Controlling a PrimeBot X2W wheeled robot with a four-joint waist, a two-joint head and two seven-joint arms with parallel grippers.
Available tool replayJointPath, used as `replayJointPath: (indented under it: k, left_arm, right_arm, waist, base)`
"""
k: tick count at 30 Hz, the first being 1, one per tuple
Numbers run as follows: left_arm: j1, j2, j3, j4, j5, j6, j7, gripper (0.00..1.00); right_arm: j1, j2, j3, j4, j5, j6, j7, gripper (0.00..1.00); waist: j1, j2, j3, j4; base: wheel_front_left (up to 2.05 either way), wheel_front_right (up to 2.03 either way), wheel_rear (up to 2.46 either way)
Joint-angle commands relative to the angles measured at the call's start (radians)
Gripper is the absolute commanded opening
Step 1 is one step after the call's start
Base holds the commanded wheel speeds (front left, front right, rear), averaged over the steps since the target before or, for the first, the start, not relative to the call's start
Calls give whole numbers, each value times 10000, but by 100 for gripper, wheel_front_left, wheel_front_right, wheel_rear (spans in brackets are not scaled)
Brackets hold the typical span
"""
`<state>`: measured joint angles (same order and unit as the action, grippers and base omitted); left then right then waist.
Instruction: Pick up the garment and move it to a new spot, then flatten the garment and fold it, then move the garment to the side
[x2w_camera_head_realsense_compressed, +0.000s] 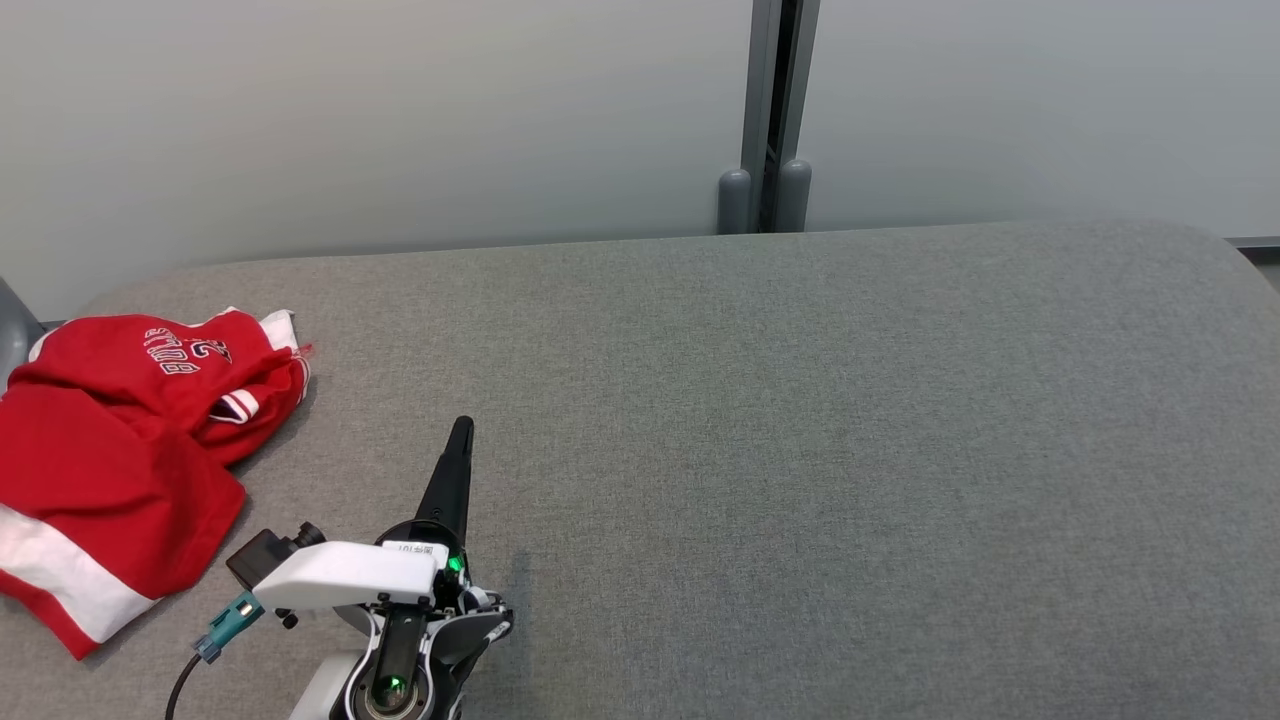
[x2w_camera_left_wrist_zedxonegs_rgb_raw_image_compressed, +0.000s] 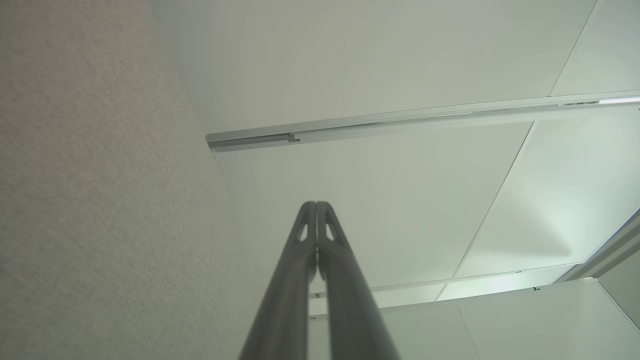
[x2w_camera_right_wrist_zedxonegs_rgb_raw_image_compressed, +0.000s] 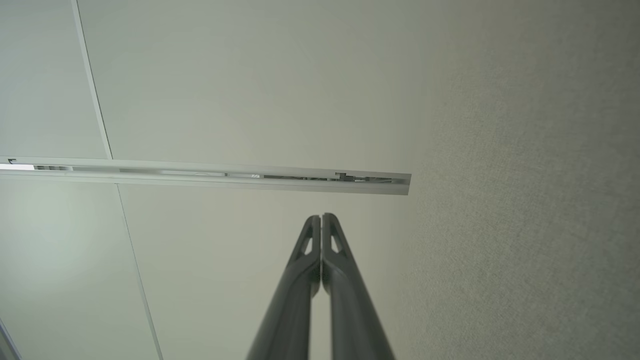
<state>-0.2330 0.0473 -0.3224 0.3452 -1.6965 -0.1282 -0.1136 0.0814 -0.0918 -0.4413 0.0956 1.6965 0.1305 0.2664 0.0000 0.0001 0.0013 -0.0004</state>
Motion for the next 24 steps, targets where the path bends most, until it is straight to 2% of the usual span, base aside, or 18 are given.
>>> replayJointPath:
  k: [1, 24]
  left_arm:
    - [-138, 61, 17, -16, -28, -60, 33, 0]
    - [-138, 62, 17, -16, -28, -61, 33, 0]
  right_arm:
    - [51, -70, 6, -51, 22, 4, -33, 0]
    - [61, -84, 21, -54, 41, 4, -55, 0]
  waist:
    - [0, -1, 0, 0]
    - [0, -1, 0, 0]
  base:
    - [0, 0, 0]
    - [0, 0, 0]
